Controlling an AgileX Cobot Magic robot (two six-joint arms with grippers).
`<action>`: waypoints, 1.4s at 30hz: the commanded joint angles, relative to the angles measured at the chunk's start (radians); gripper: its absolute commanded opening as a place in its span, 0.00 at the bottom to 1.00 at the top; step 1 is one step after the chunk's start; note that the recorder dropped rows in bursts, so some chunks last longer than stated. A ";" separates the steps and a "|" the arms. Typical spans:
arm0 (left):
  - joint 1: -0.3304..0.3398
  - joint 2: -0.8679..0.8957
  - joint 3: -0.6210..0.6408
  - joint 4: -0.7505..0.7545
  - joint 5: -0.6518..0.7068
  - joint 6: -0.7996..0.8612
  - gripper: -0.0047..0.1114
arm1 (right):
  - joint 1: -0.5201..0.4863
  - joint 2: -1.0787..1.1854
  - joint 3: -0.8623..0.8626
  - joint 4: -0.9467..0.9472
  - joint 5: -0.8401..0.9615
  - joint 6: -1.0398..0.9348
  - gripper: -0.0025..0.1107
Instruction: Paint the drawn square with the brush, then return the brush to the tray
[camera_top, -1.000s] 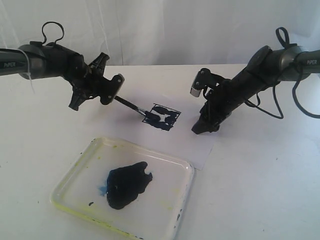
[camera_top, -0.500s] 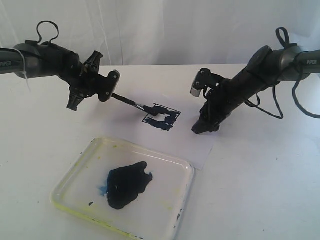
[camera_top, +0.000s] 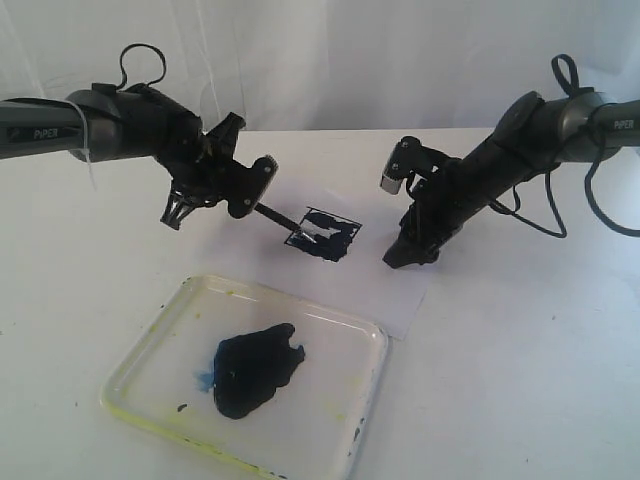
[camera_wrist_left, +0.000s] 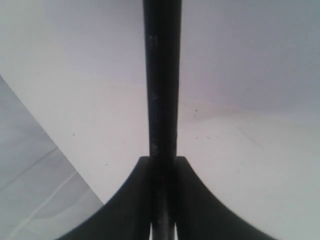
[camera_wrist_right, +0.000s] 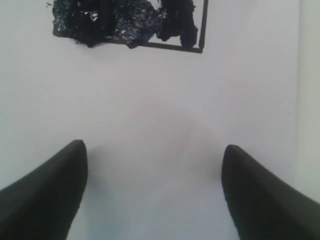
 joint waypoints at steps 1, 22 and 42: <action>-0.009 -0.017 0.006 0.192 0.049 -0.178 0.04 | -0.006 0.041 0.020 -0.089 0.001 0.014 0.64; -0.006 -0.003 0.006 0.430 0.053 -0.409 0.04 | -0.006 0.041 0.020 -0.089 -0.001 0.014 0.64; -0.002 -0.022 -0.030 0.357 0.033 -0.475 0.04 | -0.006 0.041 0.020 -0.104 -0.011 0.035 0.64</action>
